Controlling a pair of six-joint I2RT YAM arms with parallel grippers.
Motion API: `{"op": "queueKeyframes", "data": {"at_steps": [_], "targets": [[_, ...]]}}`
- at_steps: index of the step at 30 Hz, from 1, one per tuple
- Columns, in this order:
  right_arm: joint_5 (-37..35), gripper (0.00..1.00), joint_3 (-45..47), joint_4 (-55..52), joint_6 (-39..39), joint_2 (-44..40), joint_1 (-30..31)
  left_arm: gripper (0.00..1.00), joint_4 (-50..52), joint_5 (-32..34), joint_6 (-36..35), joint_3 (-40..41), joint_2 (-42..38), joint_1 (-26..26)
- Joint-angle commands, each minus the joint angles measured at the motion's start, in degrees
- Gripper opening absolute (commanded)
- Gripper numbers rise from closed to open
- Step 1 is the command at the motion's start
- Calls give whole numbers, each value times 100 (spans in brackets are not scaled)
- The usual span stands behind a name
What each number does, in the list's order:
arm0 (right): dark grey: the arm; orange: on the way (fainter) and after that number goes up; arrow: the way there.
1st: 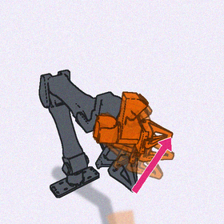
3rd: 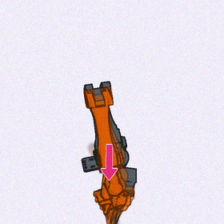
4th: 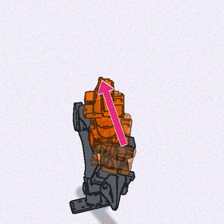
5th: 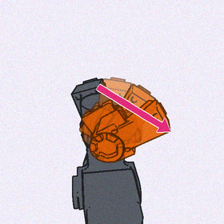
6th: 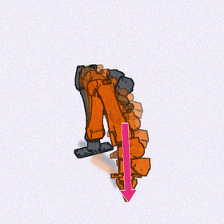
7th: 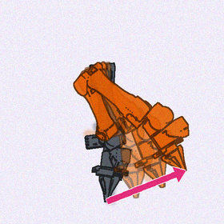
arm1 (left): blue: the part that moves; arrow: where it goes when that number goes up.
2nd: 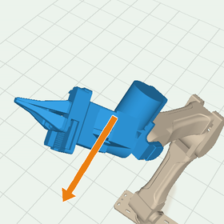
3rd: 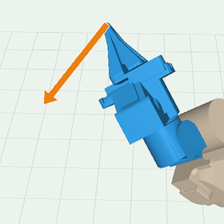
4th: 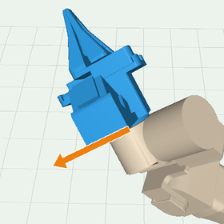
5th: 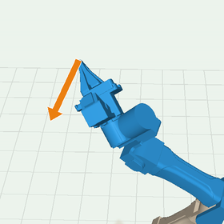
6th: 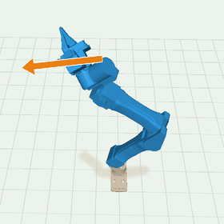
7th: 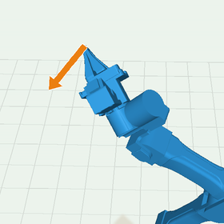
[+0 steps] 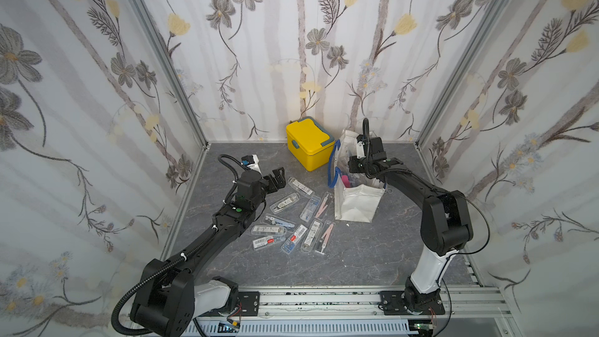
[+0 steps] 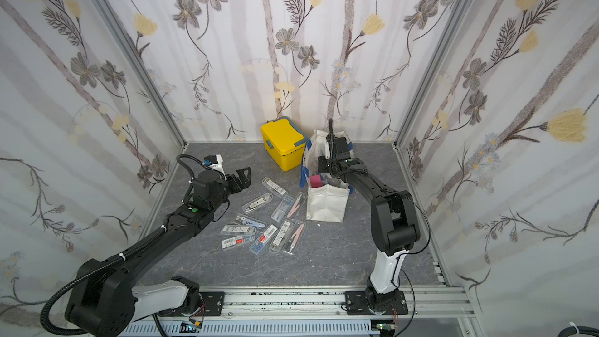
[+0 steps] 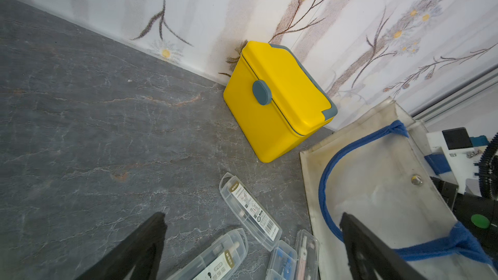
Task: Put the compass set into the canvas bag
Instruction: Place the compass set in the canvas bag.
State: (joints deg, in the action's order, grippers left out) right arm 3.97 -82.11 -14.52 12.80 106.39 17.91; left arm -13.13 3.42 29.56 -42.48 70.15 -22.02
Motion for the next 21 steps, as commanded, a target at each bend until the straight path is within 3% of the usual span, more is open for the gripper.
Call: {"op": "queueKeyframes", "data": {"at_steps": [1, 13, 21], "targets": [[7, 11, -172, -268, -168, 130, -8, 100, 73, 133, -132, -38, 49, 5], [43, 23, -340, -367, -216, 211, -42, 100, 152, 299, -244, -24, 170, 5], [121, 43, -348, -336, -240, 38, -77, 100, 183, 214, -337, -58, 359, 5]]}}
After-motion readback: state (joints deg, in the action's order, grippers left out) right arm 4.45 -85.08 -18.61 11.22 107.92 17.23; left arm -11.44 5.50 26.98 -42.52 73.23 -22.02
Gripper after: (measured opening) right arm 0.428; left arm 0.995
